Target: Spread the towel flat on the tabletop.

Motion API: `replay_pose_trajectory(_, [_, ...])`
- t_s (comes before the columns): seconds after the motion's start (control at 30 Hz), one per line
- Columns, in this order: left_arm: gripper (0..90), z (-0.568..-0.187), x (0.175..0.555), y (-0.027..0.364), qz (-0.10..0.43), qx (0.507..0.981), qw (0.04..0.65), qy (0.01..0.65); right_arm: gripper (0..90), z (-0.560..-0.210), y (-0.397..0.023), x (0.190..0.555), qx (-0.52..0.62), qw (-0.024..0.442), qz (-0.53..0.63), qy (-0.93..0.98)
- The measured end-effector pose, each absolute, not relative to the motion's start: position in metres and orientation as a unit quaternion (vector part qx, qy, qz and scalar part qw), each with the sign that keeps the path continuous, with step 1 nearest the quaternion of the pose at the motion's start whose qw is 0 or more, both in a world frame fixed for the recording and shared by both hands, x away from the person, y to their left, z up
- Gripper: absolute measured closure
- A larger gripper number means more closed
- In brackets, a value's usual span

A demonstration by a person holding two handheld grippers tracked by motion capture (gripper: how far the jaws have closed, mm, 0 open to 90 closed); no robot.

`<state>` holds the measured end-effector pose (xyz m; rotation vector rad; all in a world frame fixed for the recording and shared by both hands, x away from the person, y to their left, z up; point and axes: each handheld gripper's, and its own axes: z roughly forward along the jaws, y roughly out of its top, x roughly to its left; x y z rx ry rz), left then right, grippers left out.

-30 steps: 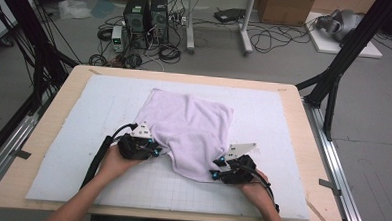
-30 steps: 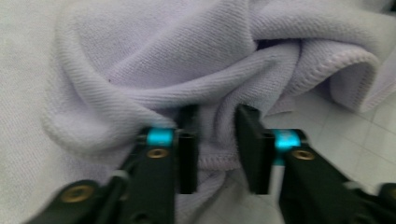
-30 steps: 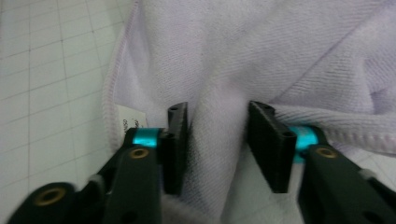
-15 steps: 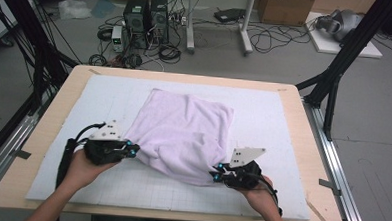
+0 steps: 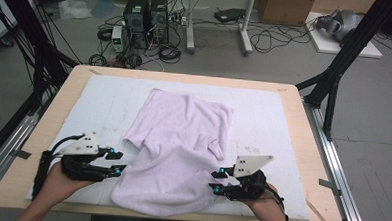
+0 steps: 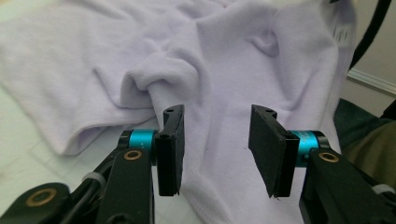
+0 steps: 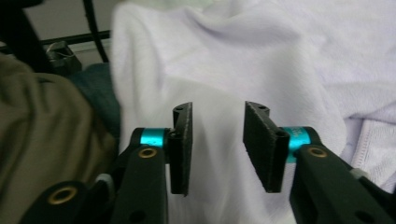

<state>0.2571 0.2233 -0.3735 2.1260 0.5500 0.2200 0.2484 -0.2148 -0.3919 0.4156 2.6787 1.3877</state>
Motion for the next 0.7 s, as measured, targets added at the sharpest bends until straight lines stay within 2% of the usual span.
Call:
replay_pose_trajectory(0.2, [57.7, -0.412, 0.284, 0.195, 0.061, 0.878, 0.417, 0.226, 56.3, -0.421, -0.203, 0.277, 0.158, 0.038, 0.433, 0.887])
replay_pose_trajectory(0.3, [60.0, -0.430, 0.290, 0.182, 0.055, 0.893, 0.389, 0.221, 55.5, -0.430, -0.193, 0.281, 0.152, 0.047, 0.400, 0.903])
replay_pose_trajectory(0.37, [69.4, -0.437, 0.289, 0.178, 0.060, 0.900, 0.377, 0.208, 59.8, -0.435, -0.188, 0.284, 0.144, 0.048, 0.387, 0.909])
replay_pose_trajectory(0.47, [83.1, -0.437, 0.285, 0.180, 0.057, 0.898, 0.381, 0.211, 76.6, -0.441, -0.186, 0.283, 0.138, 0.029, 0.391, 0.909])
replay_pose_trajectory(0.53, [84.8, -0.435, 0.281, 0.181, 0.055, 0.900, 0.378, 0.209, 80.9, -0.441, -0.187, 0.281, 0.135, 0.026, 0.393, 0.909])
replay_pose_trajectory(0.7, [85.3, -0.424, 0.257, 0.193, 0.054, 0.898, 0.388, 0.200, 82.0, -0.435, -0.187, 0.266, 0.116, 0.004, 0.408, 0.906])
